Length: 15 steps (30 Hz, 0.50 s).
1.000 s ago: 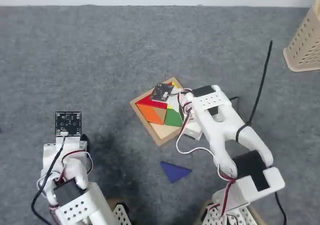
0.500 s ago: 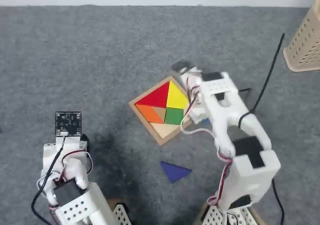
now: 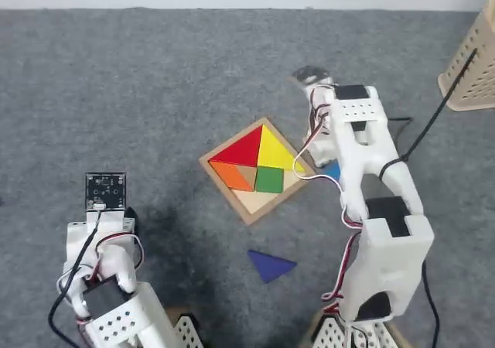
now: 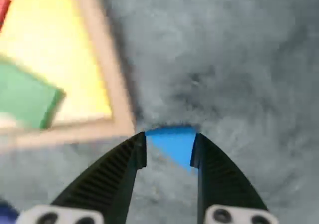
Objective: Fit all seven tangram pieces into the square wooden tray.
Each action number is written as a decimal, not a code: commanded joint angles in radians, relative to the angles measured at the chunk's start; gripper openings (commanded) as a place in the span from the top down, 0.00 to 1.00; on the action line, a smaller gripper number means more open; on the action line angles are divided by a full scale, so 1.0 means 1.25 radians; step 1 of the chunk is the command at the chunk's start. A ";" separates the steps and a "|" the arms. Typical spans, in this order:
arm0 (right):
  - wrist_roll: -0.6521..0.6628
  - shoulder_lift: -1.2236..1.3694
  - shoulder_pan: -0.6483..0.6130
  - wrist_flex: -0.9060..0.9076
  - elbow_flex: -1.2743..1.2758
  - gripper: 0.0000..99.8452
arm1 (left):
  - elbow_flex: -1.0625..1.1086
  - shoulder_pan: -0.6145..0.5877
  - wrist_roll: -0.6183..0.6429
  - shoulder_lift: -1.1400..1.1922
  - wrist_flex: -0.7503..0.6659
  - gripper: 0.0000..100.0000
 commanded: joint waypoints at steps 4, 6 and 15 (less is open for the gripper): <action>0.395 -0.009 0.048 0.039 -0.049 0.84 | -0.004 0.005 -0.006 -0.007 0.004 0.78; 0.420 0.012 0.053 0.023 -0.047 0.82 | -0.004 0.005 -0.006 -0.007 0.004 0.78; 0.479 0.104 0.058 -0.025 -0.048 0.79 | -0.004 0.005 -0.006 -0.007 0.004 0.78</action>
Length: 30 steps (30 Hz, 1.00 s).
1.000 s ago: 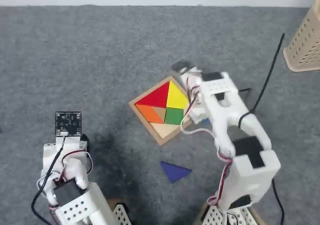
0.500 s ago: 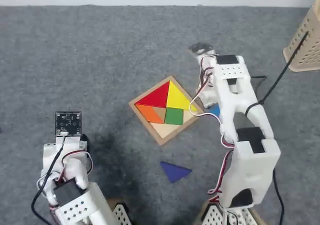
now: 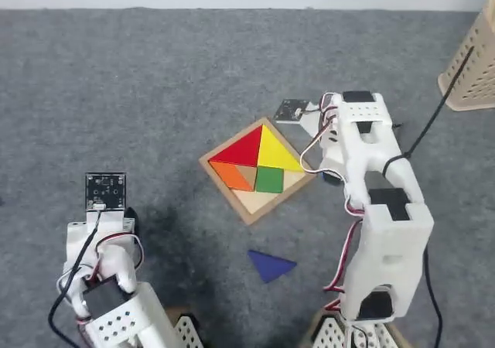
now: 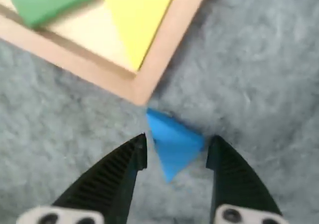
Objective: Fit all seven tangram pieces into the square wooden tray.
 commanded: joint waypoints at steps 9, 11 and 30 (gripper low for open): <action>-0.133 0.018 0.010 -0.041 -0.041 0.93 | -0.004 0.005 -0.006 -0.007 0.004 0.78; -0.204 0.015 0.008 -0.041 -0.041 0.96 | -0.004 0.005 -0.006 -0.007 0.004 0.78; -0.813 0.006 0.003 0.278 -0.342 0.99 | -0.004 0.005 -0.006 -0.007 0.004 0.78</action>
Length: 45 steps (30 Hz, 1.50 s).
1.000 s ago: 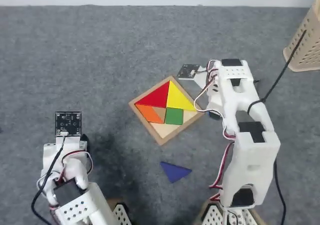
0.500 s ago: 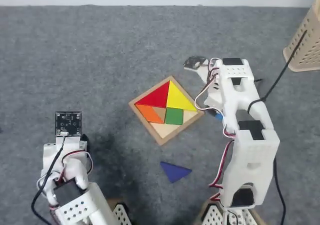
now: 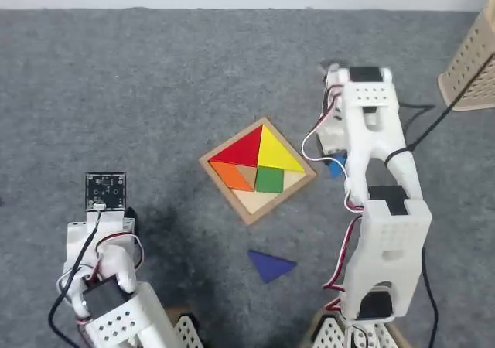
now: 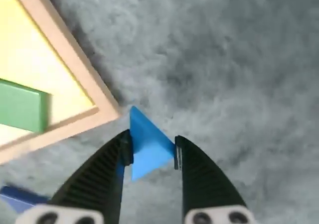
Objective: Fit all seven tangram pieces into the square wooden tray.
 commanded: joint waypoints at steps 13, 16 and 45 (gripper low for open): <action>0.108 -0.212 -0.204 -0.063 0.130 0.99 | -0.004 0.005 -0.006 -0.007 0.004 0.78; 0.312 -0.253 -0.247 -0.123 0.182 0.99 | -0.004 0.005 -0.006 -0.007 0.004 0.78; 1.214 -0.102 -0.253 -0.283 0.223 0.99 | -0.004 0.005 -0.006 -0.007 0.014 0.78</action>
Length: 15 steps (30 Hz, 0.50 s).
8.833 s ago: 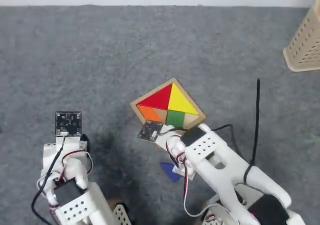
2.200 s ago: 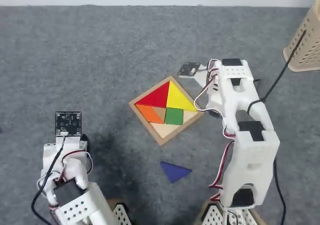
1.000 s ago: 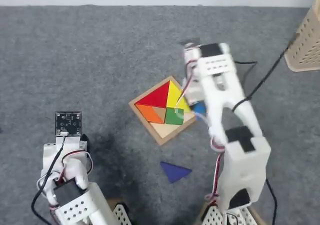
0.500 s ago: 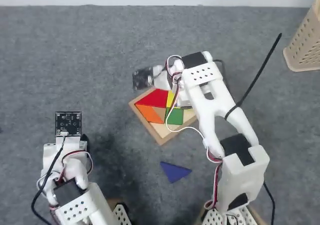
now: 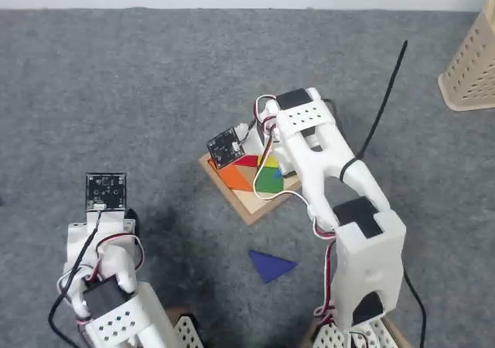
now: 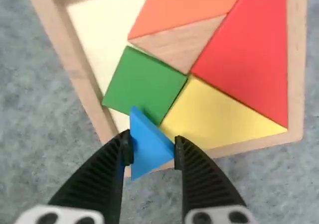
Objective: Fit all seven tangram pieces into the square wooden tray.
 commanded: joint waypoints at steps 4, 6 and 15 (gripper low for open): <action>0.126 -0.015 0.006 0.037 -0.011 0.98 | -0.004 0.005 -0.006 -0.007 0.001 0.78; 0.144 -0.018 0.003 0.052 -0.011 0.98 | -0.004 0.005 -0.006 -0.007 0.002 0.78; 0.117 -0.014 0.007 0.055 -0.012 0.89 | -0.004 0.005 -0.006 -0.007 0.002 0.78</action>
